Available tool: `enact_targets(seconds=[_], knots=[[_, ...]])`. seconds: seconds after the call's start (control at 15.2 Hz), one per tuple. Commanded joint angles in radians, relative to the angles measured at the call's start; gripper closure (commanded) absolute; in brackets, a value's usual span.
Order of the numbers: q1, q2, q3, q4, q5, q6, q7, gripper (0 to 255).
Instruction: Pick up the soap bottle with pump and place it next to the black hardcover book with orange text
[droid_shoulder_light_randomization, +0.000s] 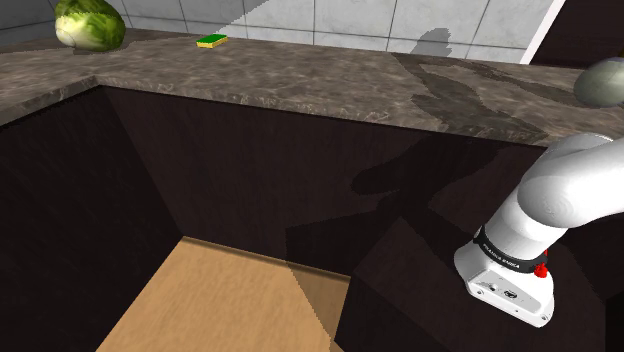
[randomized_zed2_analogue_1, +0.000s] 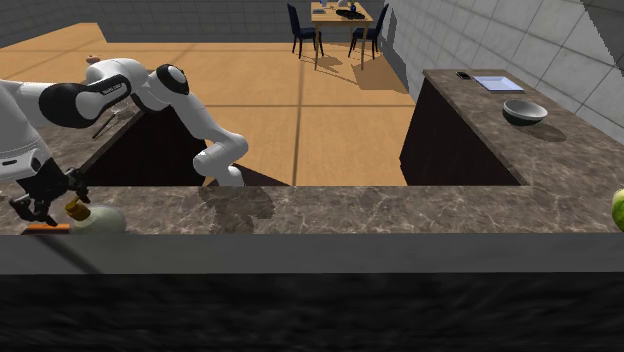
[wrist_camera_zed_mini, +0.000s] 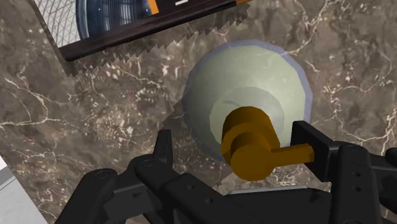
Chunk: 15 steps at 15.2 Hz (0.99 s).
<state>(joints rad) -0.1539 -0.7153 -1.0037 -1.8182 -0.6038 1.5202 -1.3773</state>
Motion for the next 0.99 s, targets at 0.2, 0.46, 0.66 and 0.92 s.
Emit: enact_targets(seconds=[0.2, 0.46, 0.66, 0.92], knots=[[0.006, 0.012, 0.007, 0.037, 0.01, -0.028, -0.008, 0], [0.028, 0.052, 0.018, 0.15, 0.036, -0.107, -0.032, 0], [0.028, 0.052, 0.018, 0.15, 0.037, -0.107, -0.032, 0], [0.028, 0.052, 0.018, 0.15, 0.037, -0.107, -0.032, 0]])
